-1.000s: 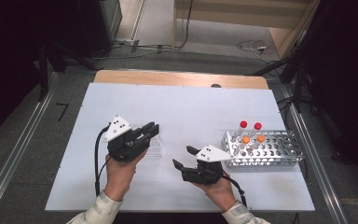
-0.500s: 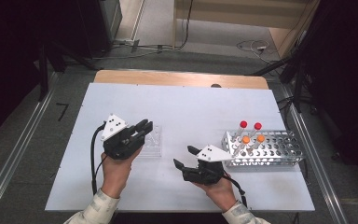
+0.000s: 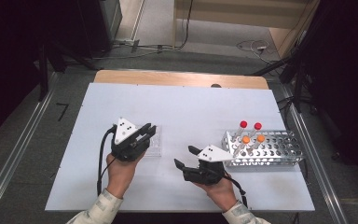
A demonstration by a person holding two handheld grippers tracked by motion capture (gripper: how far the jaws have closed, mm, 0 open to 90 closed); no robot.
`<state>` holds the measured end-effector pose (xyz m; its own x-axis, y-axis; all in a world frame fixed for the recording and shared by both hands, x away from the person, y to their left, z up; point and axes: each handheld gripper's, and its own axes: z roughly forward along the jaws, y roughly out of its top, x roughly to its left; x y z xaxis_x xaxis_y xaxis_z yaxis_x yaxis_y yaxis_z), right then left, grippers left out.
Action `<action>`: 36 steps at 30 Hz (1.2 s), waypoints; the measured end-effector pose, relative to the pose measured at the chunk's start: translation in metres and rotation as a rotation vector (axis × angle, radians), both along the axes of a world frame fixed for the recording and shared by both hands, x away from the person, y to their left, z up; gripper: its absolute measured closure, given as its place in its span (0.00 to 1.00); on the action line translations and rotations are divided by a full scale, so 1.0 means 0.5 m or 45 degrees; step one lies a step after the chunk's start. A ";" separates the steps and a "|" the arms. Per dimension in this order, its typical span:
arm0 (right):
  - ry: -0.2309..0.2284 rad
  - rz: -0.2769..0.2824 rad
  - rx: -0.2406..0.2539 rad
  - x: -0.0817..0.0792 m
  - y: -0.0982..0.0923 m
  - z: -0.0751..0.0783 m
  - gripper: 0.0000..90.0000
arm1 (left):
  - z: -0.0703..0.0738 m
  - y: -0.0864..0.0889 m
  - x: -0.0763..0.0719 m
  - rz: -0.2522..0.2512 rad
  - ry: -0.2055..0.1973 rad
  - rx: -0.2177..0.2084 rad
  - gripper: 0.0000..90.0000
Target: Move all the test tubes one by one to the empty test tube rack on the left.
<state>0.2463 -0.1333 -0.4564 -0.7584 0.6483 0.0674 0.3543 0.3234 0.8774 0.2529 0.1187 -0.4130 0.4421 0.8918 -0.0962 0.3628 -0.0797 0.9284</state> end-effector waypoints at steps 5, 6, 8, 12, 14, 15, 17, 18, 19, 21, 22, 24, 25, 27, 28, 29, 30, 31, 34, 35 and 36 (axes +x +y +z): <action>0.001 -0.002 0.000 -0.001 -0.001 0.001 0.34 | -0.021 -0.014 0.002 -0.003 0.027 0.064 0.85; 0.001 -0.002 0.000 -0.001 -0.001 0.001 0.34 | -0.025 -0.016 0.003 -0.003 0.033 0.072 0.85; -0.002 -0.001 -0.001 -0.002 -0.002 0.001 0.34 | -0.032 -0.019 0.004 -0.002 0.042 0.093 0.85; -0.001 -0.002 -0.003 -0.002 -0.003 0.001 0.34 | -0.044 -0.024 0.005 -0.002 0.060 0.118 0.85; -0.002 -0.001 -0.006 -0.002 -0.003 0.001 0.34 | -0.051 -0.025 0.005 -0.007 0.071 0.130 0.85; -0.001 -0.001 -0.005 -0.002 -0.003 0.001 0.34 | -0.055 -0.026 0.006 -0.005 0.075 0.134 0.85; -0.001 -0.002 -0.004 -0.002 -0.003 0.001 0.34 | -0.061 -0.026 0.008 -0.004 0.089 0.133 0.85; -0.002 -0.002 -0.004 -0.002 -0.003 0.001 0.34 | -0.062 -0.025 0.008 -0.006 0.089 0.121 0.85; -0.002 -0.002 -0.004 -0.002 -0.003 0.001 0.34 | -0.062 -0.024 0.008 -0.005 0.090 0.120 0.85; -0.003 -0.003 -0.006 -0.002 -0.004 0.001 0.34 | -0.062 -0.024 0.008 -0.005 0.090 0.121 0.85; -0.004 -0.004 -0.008 -0.001 -0.004 0.000 0.34 | -0.062 -0.024 0.007 -0.010 0.092 0.119 0.84; -0.003 -0.004 -0.005 -0.002 -0.004 0.001 0.34 | -0.061 -0.023 0.007 -0.015 0.091 0.108 0.79; -0.006 -0.004 -0.004 -0.002 -0.005 0.001 0.34 | -0.060 -0.023 0.006 -0.013 0.092 0.091 0.74; -0.008 -0.008 -0.002 -0.003 -0.006 0.002 0.34 | -0.054 -0.020 0.003 -0.004 0.082 0.052 0.67; -0.008 -0.008 -0.004 -0.002 -0.007 0.003 0.34 | -0.045 -0.016 -0.002 -0.007 0.077 0.008 0.64; -0.008 -0.009 -0.004 -0.002 -0.009 0.003 0.34 | -0.045 -0.016 -0.002 -0.007 0.077 0.008 0.60; -0.007 -0.013 -0.003 -0.001 -0.010 0.003 0.34 | -0.041 -0.014 -0.004 -0.003 0.074 -0.005 0.56; -0.007 -0.016 -0.001 -0.001 -0.011 0.003 0.34 | -0.038 -0.012 -0.005 0.000 0.074 -0.014 0.53; -0.005 -0.022 -0.001 0.000 -0.013 0.003 0.34 | -0.034 -0.006 -0.007 0.013 0.080 -0.040 0.43; 0.001 -0.024 0.001 -0.001 -0.015 0.004 0.34 | -0.034 -0.004 -0.007 0.020 0.083 -0.045 0.40; 0.001 -0.024 0.001 -0.001 -0.015 0.004 0.34 | -0.034 -0.002 -0.007 0.029 0.083 -0.047 0.40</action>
<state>0.2461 -0.1408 -0.4546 -0.7458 0.6626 0.0681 0.3610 0.3162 0.8773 0.2494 0.1176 -0.4298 0.4132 0.8969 -0.1574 0.4242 -0.0366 0.9048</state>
